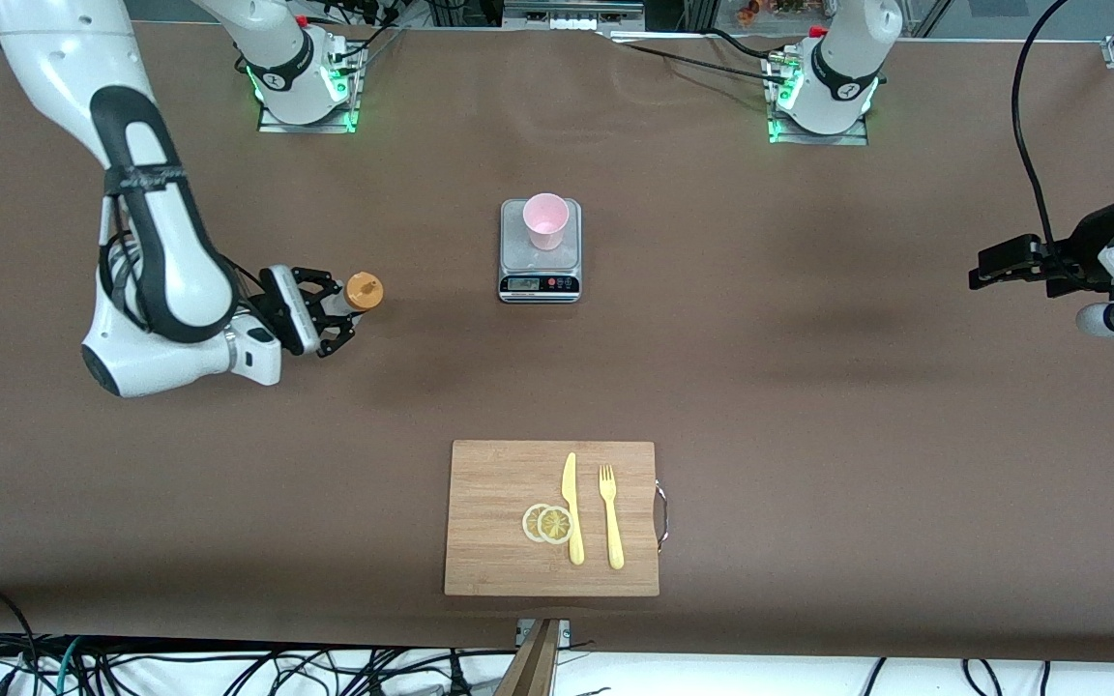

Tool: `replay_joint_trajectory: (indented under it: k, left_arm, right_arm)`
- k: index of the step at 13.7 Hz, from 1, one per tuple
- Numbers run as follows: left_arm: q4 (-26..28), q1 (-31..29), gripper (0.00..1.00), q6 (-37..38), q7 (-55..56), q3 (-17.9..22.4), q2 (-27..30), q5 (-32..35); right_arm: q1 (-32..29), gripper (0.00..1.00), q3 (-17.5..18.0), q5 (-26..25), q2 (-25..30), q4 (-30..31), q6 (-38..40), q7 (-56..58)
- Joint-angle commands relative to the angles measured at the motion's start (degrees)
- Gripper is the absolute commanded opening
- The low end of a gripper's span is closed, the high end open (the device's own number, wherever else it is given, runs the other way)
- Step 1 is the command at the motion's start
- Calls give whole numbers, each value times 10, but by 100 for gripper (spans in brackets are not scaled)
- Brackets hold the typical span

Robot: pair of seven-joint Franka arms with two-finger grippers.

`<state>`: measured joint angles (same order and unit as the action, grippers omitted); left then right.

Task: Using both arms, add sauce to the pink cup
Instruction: 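Lift the bottle with the right gripper and tilt its nozzle over the cup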

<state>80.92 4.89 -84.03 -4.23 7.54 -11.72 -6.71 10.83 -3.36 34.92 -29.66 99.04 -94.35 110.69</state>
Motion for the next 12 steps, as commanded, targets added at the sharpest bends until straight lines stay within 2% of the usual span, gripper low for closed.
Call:
replay_joint_trajectory:
  k: [1,3,6,10,12]
  left_arm:
    - [-16,3,100,13,-11,4,-6,5]
    - [-16,3,100,13,-11,4,-6,5]
    - [-16,3,100,13,-11,4,-6,4]
    - [-16,3,100,13,-11,4,-6,4]
    - [-16,3,100,13,-11,4,-6,4]
  right_arm:
    - [61,7,-1,-79,40,-7,-13,-112]
    - [108,7,5,-134,42,-34,-10,-193]
    - [160,7,34,-214,42,-60,-8,-317]
    - [197,7,81,-298,42,-71,-6,-440]
    - [222,7,88,-333,41,-75,6,-480]
